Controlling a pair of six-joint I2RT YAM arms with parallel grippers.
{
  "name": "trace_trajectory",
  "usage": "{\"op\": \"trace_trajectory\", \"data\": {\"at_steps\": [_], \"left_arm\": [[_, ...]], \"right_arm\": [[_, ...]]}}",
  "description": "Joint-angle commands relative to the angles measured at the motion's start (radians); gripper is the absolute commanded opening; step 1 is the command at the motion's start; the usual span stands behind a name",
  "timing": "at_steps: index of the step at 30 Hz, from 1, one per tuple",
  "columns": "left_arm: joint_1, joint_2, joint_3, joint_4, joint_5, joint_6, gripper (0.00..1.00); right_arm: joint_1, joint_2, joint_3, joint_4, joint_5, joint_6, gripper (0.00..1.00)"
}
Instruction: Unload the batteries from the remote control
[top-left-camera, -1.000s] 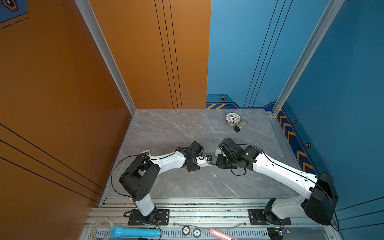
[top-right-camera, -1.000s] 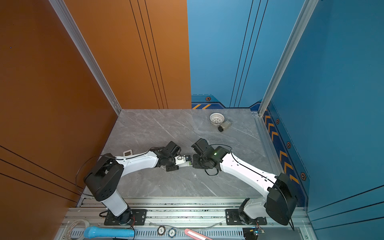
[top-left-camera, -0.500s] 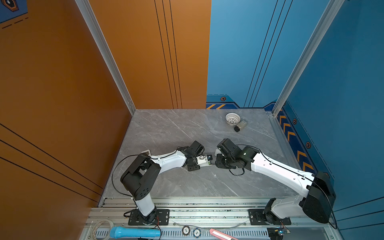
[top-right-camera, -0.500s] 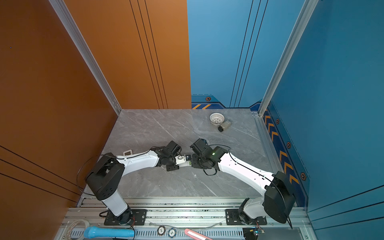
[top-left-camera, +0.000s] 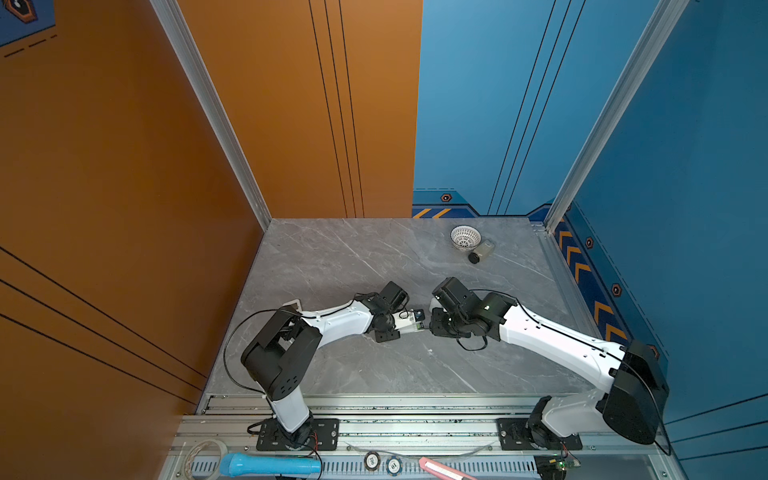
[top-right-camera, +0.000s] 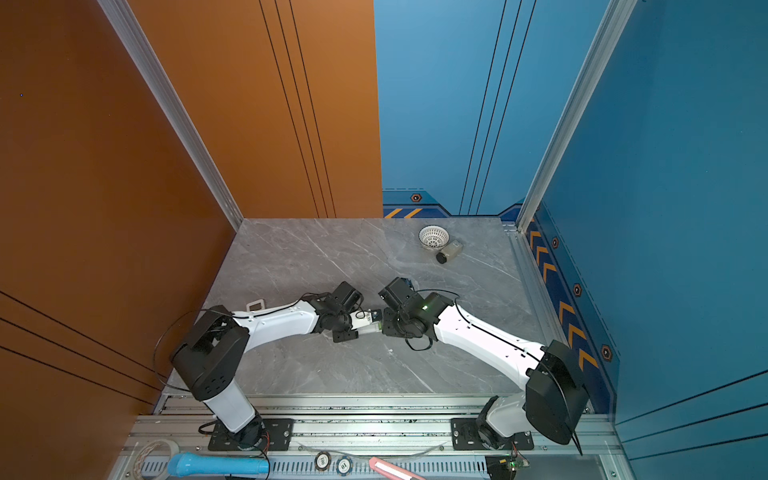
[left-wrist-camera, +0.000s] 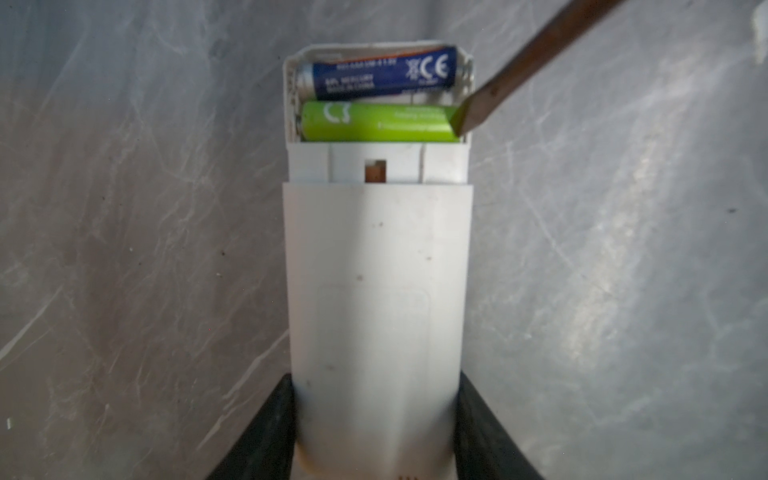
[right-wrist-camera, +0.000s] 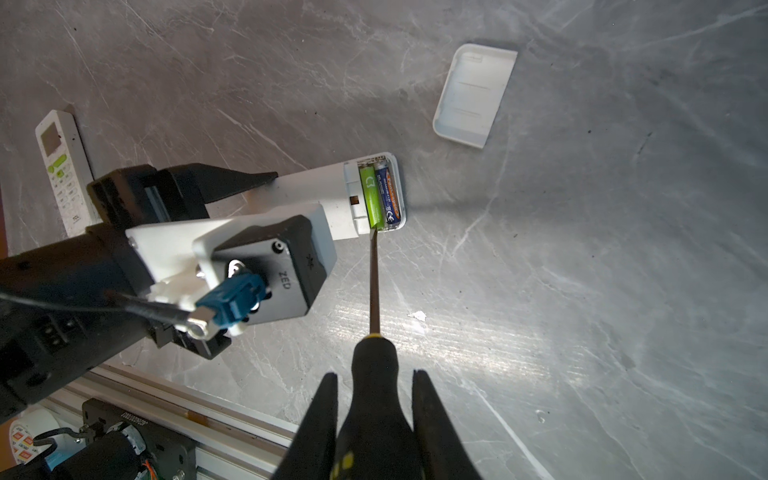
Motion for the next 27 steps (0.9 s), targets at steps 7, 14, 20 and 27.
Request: {"op": "trace_trajectory", "data": {"at_steps": [7,14,20,27], "left_arm": [[-0.010,0.035,-0.005,-0.065,-0.020,-0.007,0.10],[-0.010,0.036,-0.001,-0.064,-0.027,-0.007,0.10],[-0.013,0.034,0.002,-0.064,-0.033,-0.009,0.10],[-0.021,0.040,0.005,-0.068,-0.051,-0.015,0.09]], "right_arm": [[0.006,0.003,0.012,-0.037,0.025,0.026,0.00],[0.006,0.005,0.005,-0.053,0.042,0.035,0.00],[0.004,0.013,0.007,-0.074,0.055,0.048,0.00],[0.006,0.028,0.024,-0.097,0.068,0.061,0.00]]}}
